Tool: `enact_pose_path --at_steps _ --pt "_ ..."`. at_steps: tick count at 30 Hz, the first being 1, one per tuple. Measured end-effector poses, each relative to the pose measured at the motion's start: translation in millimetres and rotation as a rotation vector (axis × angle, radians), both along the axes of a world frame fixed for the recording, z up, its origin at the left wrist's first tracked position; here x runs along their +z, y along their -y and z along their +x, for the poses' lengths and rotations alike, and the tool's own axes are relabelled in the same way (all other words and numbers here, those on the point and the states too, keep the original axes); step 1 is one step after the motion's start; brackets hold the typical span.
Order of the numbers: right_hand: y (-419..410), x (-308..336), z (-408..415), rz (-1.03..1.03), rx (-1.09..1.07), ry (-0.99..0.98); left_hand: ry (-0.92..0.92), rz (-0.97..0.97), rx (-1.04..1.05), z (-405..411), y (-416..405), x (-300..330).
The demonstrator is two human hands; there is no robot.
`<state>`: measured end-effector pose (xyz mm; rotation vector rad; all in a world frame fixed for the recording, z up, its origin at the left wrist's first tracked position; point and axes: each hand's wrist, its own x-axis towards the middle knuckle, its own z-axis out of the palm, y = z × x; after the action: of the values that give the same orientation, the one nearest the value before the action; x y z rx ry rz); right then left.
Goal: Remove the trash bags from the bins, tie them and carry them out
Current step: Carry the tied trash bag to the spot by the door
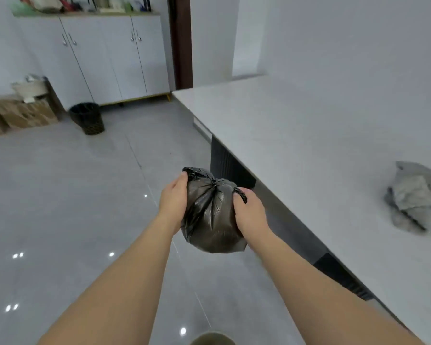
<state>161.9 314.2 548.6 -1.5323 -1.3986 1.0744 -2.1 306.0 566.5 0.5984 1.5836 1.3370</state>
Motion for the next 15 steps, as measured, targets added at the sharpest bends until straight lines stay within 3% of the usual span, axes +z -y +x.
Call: enact_pose_path --at_steps 3,8,11,15 --pt "-6.8 155.3 -4.2 0.047 0.010 -0.006 -0.041 0.044 0.022 -7.8 1.9 152.6" --pt "-9.5 326.7 -1.0 0.137 0.004 -0.036 -0.068 0.112 -0.023 -6.6 4.9 320.6" --pt "-7.2 374.9 -3.1 0.203 -0.014 -0.035 -0.059 0.186 -0.030 -7.7 8.2 363.0" --pt "-0.1 386.4 -18.8 0.200 -0.036 -0.053 -0.087 0.187 -0.068 -25.5 17.5 370.1"
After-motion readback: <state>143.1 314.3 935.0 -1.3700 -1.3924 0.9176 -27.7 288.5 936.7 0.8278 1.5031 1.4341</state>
